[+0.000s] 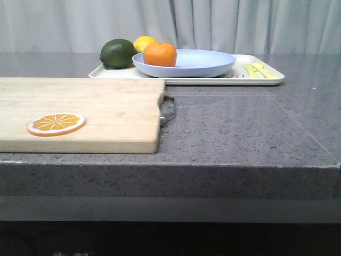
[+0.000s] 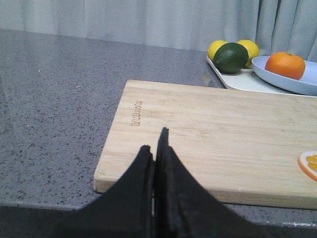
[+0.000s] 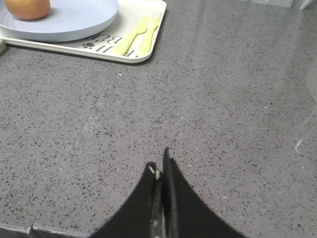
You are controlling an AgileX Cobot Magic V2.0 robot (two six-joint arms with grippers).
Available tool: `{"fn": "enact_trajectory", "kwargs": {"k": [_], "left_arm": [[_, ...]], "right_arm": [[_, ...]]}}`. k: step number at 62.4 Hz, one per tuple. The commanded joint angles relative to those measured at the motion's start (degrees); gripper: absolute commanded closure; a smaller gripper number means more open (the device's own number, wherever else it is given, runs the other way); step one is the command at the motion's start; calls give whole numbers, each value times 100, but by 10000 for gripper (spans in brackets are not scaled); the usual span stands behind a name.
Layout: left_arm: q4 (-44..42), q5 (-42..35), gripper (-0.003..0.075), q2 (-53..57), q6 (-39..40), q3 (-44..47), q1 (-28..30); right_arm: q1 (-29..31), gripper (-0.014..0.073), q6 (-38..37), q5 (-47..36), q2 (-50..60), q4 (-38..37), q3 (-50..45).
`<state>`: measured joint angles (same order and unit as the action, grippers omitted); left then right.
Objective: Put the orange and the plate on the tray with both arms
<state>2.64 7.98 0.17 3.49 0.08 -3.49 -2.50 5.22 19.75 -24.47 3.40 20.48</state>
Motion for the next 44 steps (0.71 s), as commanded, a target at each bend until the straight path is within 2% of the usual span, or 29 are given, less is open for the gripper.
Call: {"fn": "enact_trajectory", "kwargs": {"k": [1,36,44], "left_arm": [[54,-490,738,130,47,20,2],[54,-490,738,130,47,20,2],[54,-490,738,130,47,20,2]], "right_arm": [[9,654,36,-431,-24,-3,157],[9,654,36,-422,-24,-3,157],[9,654,36,-715,54,-3,81]]}}
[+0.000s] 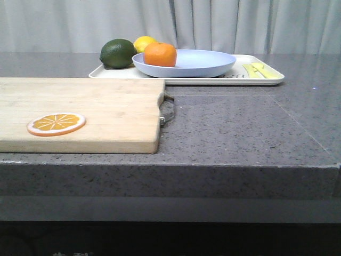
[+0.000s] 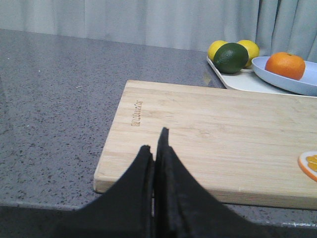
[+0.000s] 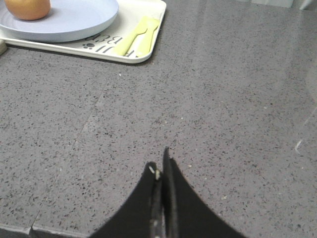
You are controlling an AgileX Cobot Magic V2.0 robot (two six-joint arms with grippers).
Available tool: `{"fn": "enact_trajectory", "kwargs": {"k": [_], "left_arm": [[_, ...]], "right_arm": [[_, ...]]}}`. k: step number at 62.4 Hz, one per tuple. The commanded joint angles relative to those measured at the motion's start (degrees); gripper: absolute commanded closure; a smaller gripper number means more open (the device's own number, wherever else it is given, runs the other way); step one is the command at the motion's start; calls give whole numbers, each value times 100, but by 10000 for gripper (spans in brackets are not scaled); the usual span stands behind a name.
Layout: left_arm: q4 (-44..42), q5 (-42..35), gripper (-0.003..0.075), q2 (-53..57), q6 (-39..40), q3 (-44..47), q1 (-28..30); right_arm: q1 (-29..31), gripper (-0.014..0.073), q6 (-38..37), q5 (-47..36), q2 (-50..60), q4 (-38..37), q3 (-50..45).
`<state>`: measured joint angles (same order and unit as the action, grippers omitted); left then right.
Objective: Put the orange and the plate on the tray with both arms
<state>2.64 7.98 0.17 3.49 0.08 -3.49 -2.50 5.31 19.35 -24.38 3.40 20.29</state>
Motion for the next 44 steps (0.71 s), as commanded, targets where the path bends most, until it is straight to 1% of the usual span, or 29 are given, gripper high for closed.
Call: {"fn": "enact_trajectory", "kwargs": {"k": [1,12,28,34,44], "left_arm": [[54,-490,738,130,47,20,2],[54,-490,738,130,47,20,2],[54,-490,738,130,47,20,2],[54,-490,738,130,47,20,2],[54,-490,738,119,47,20,2]], "right_arm": [[9,654,27,-769,99,-3,56],[14,654,27,-1370,859,-3,-644],[14,654,27,-1392,2251,-3,-1935],[20,654,27,-1362,2634,-3,-2160],[20,654,27,-1222,2590,-3,-2159]]}}
